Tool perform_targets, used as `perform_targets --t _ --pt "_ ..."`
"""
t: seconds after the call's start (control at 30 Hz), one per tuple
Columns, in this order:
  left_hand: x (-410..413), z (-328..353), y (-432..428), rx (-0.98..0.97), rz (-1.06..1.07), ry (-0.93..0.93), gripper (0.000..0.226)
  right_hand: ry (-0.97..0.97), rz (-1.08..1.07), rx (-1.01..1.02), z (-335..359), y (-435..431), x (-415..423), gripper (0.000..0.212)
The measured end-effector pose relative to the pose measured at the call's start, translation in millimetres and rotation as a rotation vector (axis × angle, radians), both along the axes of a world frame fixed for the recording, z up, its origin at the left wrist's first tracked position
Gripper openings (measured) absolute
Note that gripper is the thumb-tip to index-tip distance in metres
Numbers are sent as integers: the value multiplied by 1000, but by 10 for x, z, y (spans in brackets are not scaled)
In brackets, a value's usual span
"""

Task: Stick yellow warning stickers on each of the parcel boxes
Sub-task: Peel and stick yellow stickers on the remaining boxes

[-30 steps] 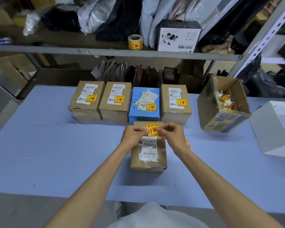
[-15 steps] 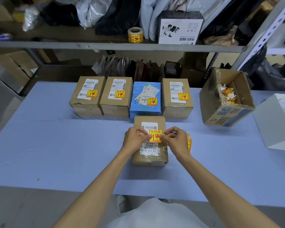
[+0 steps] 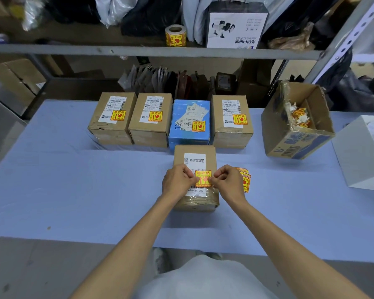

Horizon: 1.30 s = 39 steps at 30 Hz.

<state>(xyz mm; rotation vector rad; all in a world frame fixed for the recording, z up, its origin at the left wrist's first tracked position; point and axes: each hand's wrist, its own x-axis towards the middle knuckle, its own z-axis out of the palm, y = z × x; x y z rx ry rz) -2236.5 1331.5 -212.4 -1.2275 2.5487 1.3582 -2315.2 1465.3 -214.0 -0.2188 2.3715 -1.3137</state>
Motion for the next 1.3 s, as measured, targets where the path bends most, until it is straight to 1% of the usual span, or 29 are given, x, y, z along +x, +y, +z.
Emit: perform_targets --t 0.33,0.6,0.8,1.0,1.07,1.2,1.23,1.3 --pt "-48 29 13 -77 -42 -72 23 50 44 100 -20 -65 -7 26" --pt "-91 29 16 -124 -115 -116 19 75 79 185 -24 -108 -27 22" --pt "-60 3 -27 -150 -135 -115 28 114 110 206 -22 -107 -37 19" --pt "-42 19 -34 -154 -153 -88 27 148 138 226 -36 -126 -48 21" --pt "-8 10 -50 -133 -162 -44 24 175 156 232 -34 -121 -50 21" --pt "62 -18 -84 -53 -160 55 16 287 225 337 2 -87 -69 23" --pt "64 -25 -91 -41 -163 66 14 287 231 323 -5 -72 -83 21" --pt "49 -14 -85 -33 -172 71 12 220 233 195 -45 -38 -107 11"
